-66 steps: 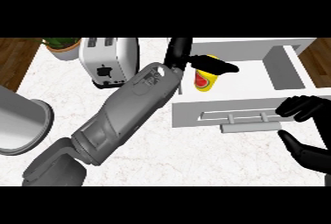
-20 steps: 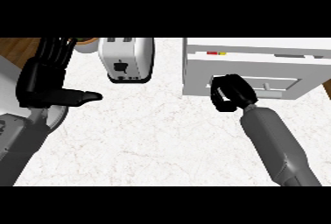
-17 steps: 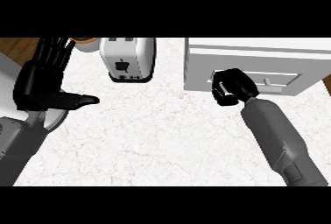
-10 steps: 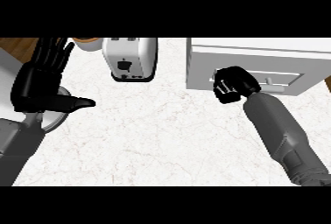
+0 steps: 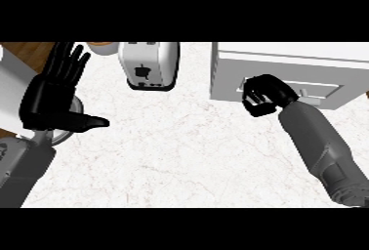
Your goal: Pick up the cup, place it into the drawer and close the drawer
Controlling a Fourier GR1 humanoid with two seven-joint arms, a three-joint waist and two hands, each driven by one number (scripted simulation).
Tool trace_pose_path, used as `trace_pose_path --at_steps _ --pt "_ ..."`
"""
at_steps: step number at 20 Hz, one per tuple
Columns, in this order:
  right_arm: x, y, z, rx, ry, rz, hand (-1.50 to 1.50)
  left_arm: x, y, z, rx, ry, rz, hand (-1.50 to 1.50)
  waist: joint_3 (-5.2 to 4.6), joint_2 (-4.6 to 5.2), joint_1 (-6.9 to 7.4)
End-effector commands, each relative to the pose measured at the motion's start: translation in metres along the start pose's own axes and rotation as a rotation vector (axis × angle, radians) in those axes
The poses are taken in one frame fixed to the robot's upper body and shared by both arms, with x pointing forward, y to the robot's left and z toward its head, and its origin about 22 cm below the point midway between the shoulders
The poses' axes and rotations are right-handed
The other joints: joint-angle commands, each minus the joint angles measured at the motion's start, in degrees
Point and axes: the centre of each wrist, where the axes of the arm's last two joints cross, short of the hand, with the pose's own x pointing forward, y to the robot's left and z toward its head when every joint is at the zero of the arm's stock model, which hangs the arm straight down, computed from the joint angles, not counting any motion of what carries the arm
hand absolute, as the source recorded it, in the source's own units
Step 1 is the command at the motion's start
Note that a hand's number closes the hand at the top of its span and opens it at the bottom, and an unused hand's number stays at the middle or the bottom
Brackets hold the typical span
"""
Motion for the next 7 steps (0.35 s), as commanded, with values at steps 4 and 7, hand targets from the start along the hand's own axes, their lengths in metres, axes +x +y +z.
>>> trace_pose_path --at_steps 4,7 --pt "-0.011 -0.069 0.009 -0.183 0.134 0.012 1.5 -0.003 -0.002 0.004 -0.025 0.017 0.018 -1.5 0.57 2.03 1.72" --pt "-0.016 -0.061 0.013 -0.178 0.123 0.02 1.5 -0.012 -0.003 0.007 -0.023 0.017 0.02 -1.5 0.54 2.35 1.6"
